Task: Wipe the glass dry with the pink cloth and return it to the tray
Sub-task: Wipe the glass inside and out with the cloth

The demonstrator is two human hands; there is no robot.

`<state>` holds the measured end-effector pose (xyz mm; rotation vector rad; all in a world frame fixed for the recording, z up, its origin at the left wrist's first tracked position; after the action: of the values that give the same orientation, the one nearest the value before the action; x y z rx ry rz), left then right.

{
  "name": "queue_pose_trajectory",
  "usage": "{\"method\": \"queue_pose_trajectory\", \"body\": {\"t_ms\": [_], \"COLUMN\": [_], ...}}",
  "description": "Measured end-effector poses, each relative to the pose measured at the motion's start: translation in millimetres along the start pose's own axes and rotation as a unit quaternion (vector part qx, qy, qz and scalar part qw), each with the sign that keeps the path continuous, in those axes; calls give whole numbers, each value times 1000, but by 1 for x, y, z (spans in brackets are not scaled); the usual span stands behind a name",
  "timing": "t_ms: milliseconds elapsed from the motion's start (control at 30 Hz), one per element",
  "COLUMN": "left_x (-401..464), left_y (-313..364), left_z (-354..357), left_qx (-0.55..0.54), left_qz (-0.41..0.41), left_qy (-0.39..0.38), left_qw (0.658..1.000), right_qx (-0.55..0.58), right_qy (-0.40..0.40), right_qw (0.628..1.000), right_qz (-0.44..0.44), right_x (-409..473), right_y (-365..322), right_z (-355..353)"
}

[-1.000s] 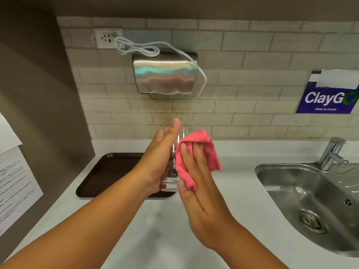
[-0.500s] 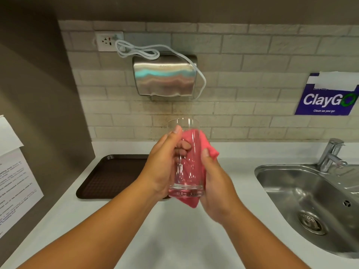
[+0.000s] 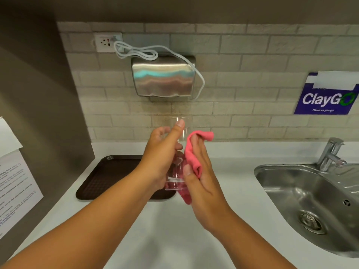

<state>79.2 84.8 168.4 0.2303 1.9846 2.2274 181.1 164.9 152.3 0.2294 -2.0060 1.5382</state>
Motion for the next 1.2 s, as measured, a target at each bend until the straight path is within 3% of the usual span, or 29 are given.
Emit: {"method": "queue_pose_trajectory", "body": {"t_ms": [133,300,467,633,833,967,1100,1200], "left_x": [11,0,-7,-6,2,7,0,-4], "left_y": [-3,-6,-16,-19,-17,-23,-28,-24], "left_z": [-6,9,13,8,-9,-18,-3,5], "left_qx": [-24,-48,-65,-52,-107,-72,-77,-117], "left_qz": [-11,-19,-2,18,-38,-73,-62,-28], "left_qy": [-12,-92,-107,-92,-49,-27,-116,-149], "left_qw": [1000,994,992,994,992,994,988,982], "right_qx": [-120,-209,-135,74,116,-20,-186,-174], "right_qy": [-51,-52,-28,-11,-50,-49,-73,-48], "right_qw": [988,971,990,994,984,998,975,980], "right_qz": [-78,-101,-25,80,125,15,-98,-88], "right_x": [-17,-4,24,26,-14,-35,-32,-16], "right_y": [-6,-17,-8,1,15,5,-10,-14], "right_z": [13,17,3,-3,16,24,27,22]}}
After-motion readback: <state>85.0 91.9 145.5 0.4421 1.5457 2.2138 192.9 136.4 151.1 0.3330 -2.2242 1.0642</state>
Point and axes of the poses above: each hand's wrist, its own x-axis towards the middle knuckle, its own z-axis out of the palm, y = z × x, the point moved 9 cm from there along x, towards the middle knuckle, and after that the axes turned 5 degrees about y, right-handed, at the moved point
